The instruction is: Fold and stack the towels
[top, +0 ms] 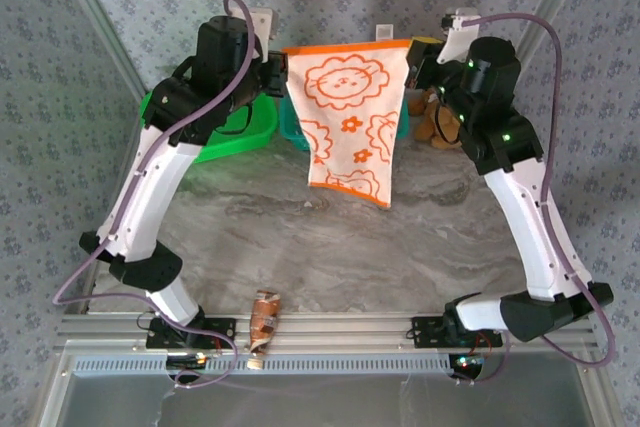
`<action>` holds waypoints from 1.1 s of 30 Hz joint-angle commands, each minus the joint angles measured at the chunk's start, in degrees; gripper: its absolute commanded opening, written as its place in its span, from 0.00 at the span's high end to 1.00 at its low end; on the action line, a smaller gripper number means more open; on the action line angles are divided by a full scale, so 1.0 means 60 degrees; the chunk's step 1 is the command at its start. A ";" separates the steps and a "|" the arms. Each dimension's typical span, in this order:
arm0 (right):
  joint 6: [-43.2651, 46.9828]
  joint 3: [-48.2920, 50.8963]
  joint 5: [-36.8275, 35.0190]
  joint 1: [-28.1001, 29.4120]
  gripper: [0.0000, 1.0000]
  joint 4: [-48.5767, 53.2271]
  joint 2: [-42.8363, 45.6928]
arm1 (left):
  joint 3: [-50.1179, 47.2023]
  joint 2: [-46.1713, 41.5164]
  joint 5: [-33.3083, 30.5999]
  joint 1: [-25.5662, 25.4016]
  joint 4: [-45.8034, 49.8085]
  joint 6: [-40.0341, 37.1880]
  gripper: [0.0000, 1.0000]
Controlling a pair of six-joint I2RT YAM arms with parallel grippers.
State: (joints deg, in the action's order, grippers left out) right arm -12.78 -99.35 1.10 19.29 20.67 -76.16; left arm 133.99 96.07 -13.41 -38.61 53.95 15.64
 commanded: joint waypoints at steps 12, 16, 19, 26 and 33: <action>-0.0418 0.1596 0.0296 0.0358 1.00 0.0554 0.3105 | -0.0156 -0.1201 -0.2427 -0.2691 0.0694 -0.0018 1.00; -0.0612 0.1610 0.0192 0.0725 1.00 0.1375 0.3786 | -0.0239 -0.1458 -0.3216 -0.3696 0.0693 -0.0152 1.00; -0.0835 0.1699 0.0143 0.0882 1.00 0.1893 0.4138 | -0.0328 -0.1618 -0.3847 -0.4216 0.0815 -0.0072 1.00; -0.1411 0.2221 -0.0035 0.0975 1.00 0.2694 0.4255 | -0.1604 -0.2174 -0.4251 -0.4444 0.0757 0.0695 1.00; -0.1372 0.2939 0.0722 0.0587 1.00 0.1613 0.2887 | -0.3212 -0.2058 -0.2262 -0.2372 -0.0164 0.1065 1.00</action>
State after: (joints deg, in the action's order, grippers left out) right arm -20.16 -83.37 3.11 23.88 33.76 -55.31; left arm 117.84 83.57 -31.70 -56.47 57.14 20.75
